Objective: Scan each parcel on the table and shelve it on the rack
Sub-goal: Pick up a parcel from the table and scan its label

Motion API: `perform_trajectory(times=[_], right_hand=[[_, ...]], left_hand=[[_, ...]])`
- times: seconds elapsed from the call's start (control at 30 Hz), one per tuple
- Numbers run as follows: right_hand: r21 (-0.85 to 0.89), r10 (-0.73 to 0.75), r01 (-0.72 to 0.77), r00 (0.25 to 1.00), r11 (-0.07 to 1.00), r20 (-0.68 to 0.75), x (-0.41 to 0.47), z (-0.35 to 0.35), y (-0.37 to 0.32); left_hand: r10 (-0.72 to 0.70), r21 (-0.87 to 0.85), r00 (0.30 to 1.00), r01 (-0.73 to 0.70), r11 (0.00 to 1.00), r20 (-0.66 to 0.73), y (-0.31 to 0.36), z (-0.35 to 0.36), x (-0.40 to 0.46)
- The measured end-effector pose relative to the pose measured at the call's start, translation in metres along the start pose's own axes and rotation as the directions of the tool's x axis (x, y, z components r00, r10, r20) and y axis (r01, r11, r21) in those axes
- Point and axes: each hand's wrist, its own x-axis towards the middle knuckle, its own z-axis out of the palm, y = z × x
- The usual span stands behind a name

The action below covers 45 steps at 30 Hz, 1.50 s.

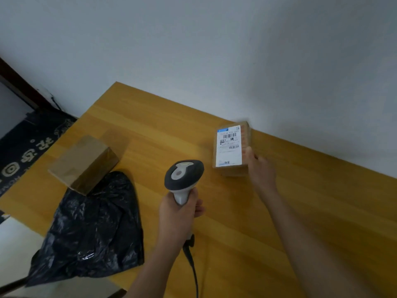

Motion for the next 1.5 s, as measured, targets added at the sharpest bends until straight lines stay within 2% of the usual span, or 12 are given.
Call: perform_trajectory(times=[0.03,0.1,0.17,0.23,0.33,0.47,0.63,0.87,1.07,1.17,1.33,1.5], right_hand=[[-0.004,0.049,-0.049,0.997,0.999,0.062,0.003,0.000,0.000],[0.105,0.200,-0.216,0.969,0.971,0.145,0.010,0.002,0.000],[0.250,0.354,-0.405,0.907,0.879,0.227,0.015,0.004,0.001],[0.320,0.386,-0.478,0.869,0.818,0.311,0.020,0.006,0.005],[0.316,0.342,-0.457,0.870,0.831,0.356,0.019,0.010,0.000],[0.272,0.287,-0.381,0.900,0.884,0.329,0.008,0.016,-0.005],[0.278,0.237,-0.352,0.896,0.894,0.375,0.005,0.016,-0.002],[0.272,0.217,-0.340,0.892,0.900,0.397,0.006,0.014,-0.005],[0.283,0.214,-0.355,0.879,0.891,0.426,0.013,0.013,0.001],[0.324,0.197,-0.369,0.867,0.871,0.458,0.018,0.013,0.009],[0.391,0.124,-0.372,0.838,0.842,0.531,0.015,0.010,0.026],[0.527,0.089,-0.417,0.838,0.741,0.538,-0.014,-0.010,0.041]], left_hand=[[-0.004,0.003,1.000,0.004,1.000,0.006,0.001,0.005,0.001],[-0.007,0.015,1.000,0.007,1.000,0.017,0.003,0.014,0.003],[-0.007,0.023,1.000,0.006,1.000,0.028,0.005,0.022,0.006],[-0.005,0.026,0.999,0.004,1.000,0.034,0.007,0.028,0.009],[0.015,0.055,1.000,-0.016,0.998,0.018,0.010,0.034,0.013],[0.018,0.097,1.000,-0.019,0.995,0.005,0.018,0.043,0.017],[0.082,0.256,0.993,-0.102,0.961,0.087,0.032,0.052,0.014],[0.119,0.312,0.983,-0.158,0.937,0.142,0.039,0.062,0.017],[0.157,0.286,0.978,-0.190,0.939,0.136,0.037,0.064,0.028],[0.190,0.192,0.967,-0.221,0.956,0.167,0.031,0.067,0.047],[0.064,0.098,0.968,-0.090,0.991,0.245,0.006,0.068,0.062],[0.171,-0.022,0.955,-0.171,0.985,0.241,-0.010,0.058,0.029]])
